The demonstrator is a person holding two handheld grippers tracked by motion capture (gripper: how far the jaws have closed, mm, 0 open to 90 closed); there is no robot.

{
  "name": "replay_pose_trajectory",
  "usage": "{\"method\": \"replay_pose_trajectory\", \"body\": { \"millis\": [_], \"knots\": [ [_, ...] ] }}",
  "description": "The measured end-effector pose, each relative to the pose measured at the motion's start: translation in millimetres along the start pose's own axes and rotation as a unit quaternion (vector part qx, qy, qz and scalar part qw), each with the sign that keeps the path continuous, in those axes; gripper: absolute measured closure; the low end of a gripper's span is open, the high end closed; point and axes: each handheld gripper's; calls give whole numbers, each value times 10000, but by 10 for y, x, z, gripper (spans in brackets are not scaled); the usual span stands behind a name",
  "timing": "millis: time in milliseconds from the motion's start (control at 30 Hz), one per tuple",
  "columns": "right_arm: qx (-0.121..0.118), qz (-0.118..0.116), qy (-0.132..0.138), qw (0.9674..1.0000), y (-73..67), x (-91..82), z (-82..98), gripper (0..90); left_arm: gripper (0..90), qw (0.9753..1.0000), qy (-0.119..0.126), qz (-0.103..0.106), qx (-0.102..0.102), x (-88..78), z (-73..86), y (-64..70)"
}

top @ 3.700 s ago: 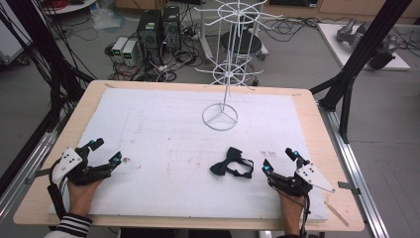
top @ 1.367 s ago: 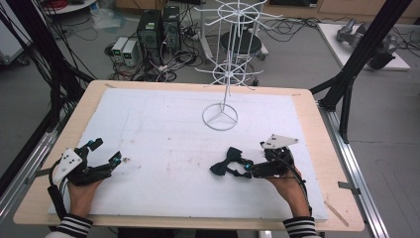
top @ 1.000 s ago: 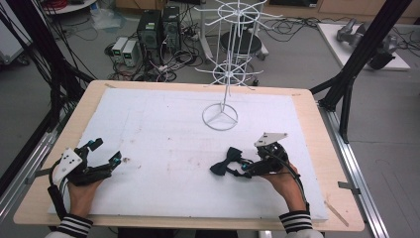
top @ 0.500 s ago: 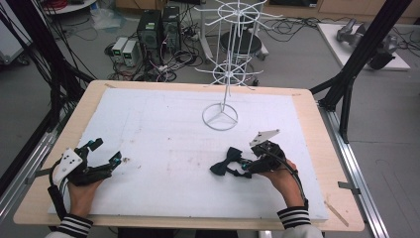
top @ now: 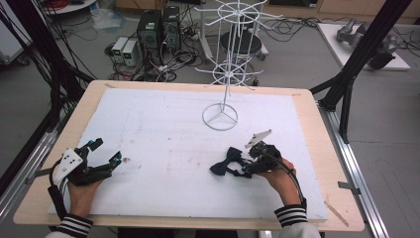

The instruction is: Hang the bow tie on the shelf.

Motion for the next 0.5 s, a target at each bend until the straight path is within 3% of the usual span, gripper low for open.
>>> {"method": "replay_pose_trajectory", "body": {
  "millis": [500],
  "knots": [
    [-180,172,-445,9987,-16,73,-37,561,157,10000,2,3,-1,0,0,-1]
  ]
}}
Point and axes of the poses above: each handheld gripper's, and its own axes: x roughly forward along the jaws, z roughly out of its underside, y roughly to its right, and after that the axes turned 15 degrees about -z, right-handed
